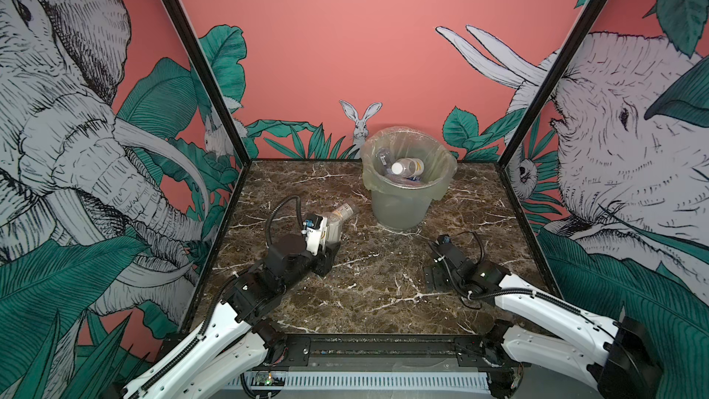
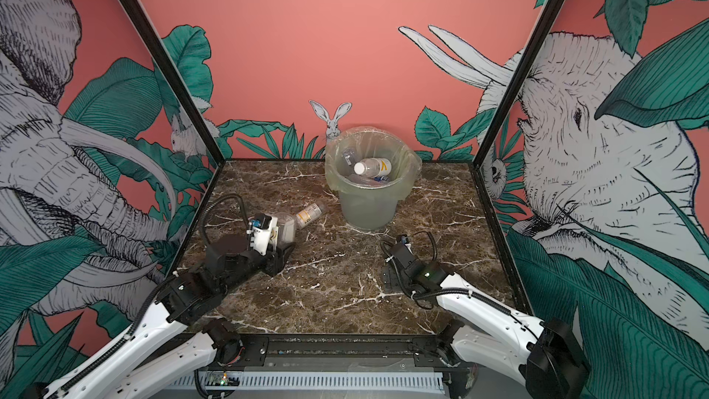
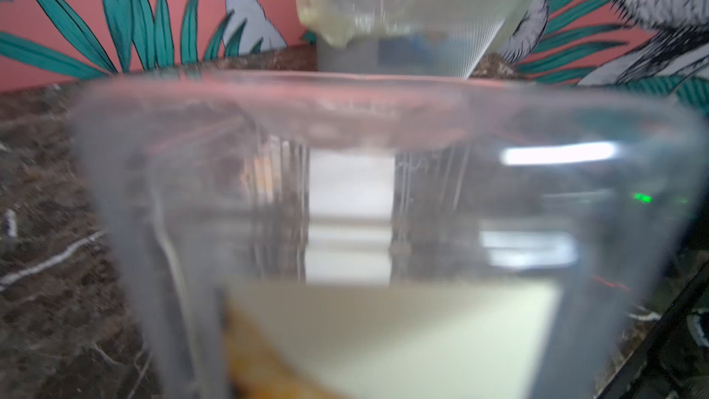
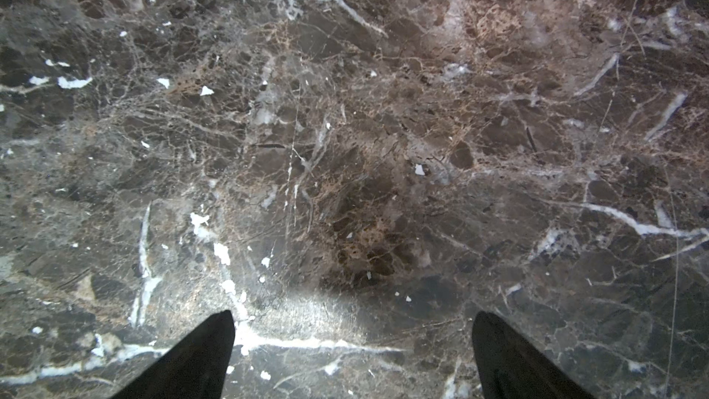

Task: Throw the plastic bottles in the bin
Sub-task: 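Carry the bottle with the left gripper over the bin and open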

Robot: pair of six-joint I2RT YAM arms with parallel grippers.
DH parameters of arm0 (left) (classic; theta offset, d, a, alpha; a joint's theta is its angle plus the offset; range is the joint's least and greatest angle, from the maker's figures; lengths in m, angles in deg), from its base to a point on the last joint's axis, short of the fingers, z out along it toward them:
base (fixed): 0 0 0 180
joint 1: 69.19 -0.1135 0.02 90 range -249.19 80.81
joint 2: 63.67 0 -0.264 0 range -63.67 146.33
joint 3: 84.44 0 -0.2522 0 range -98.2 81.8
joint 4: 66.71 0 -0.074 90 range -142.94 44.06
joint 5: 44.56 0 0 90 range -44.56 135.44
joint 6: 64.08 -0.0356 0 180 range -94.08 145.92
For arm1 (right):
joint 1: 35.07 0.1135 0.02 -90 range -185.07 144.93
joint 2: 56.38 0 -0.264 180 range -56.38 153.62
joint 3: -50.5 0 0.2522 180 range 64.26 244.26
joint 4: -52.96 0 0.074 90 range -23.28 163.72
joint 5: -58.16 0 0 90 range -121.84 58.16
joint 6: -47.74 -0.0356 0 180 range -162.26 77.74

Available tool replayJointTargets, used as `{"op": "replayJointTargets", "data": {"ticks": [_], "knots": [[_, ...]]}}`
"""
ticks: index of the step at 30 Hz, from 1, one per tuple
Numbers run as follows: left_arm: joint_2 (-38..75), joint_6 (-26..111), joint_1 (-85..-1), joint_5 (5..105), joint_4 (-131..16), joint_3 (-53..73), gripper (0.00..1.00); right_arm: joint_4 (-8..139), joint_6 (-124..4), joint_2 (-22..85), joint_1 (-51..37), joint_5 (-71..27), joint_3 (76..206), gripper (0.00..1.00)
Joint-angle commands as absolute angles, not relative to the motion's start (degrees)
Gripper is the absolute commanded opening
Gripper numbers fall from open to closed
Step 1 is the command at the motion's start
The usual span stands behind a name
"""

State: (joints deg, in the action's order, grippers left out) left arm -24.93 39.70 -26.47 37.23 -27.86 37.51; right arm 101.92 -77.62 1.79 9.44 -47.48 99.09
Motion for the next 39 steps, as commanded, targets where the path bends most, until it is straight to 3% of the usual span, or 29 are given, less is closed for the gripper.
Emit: {"op": "replayJointTargets", "data": {"ticks": [1, 8, 13, 15, 18, 20, 23, 29, 39], "knots": [[-20.69, 36.22, -26.23, 32.96, -30.31, 25.77, 0.46, 102.93, -77.42, 0.19, 9.45, -48.67, 99.81, 0.99], [7.28, 31.04, -26.28, 43.48, -37.48, -5.05, 0.47, 103.74, -77.55, -1.84, 9.49, -49.38, 99.80, 0.99], [34.13, 31.00, -26.36, 51.14, -29.47, -34.95, 0.54, 105.53, -78.17, -4.56, 9.49, -50.36, 99.84, 0.99], [41.50, 31.49, -26.31, 53.43, -26.29, -43.20, 0.63, 106.62, -78.51, -6.13, 9.49, -50.88, 99.61, 0.99], [49.44, 31.69, -26.50, 56.66, -23.35, -52.59, 0.93, 107.59, -78.66, -7.92, 9.47, -51.29, 99.37, 0.99], [52.56, 31.51, -26.80, 58.00, -21.38, -56.87, 0.99, 107.99, -78.82, -8.19, 9.41, -51.27, 99.33, 0.99], [49.88, 30.98, -27.03, 57.10, -22.28, -53.77, 0.99, 108.38, -79.17, -8.46, 9.40, -51.18, 99.17, 0.99], [34.55, 29.44, -27.09, 51.26, -32.49, -33.80, 0.99, 107.40, -79.67, -8.75, 9.41, -50.39, 98.52, 0.99], [20.56, 26.67, -27.78, 45.31, -29.81, -18.37, 0.99, 104.88, -77.98, -3.38, 9.49, -48.60, 103.63, 0.99]]}}
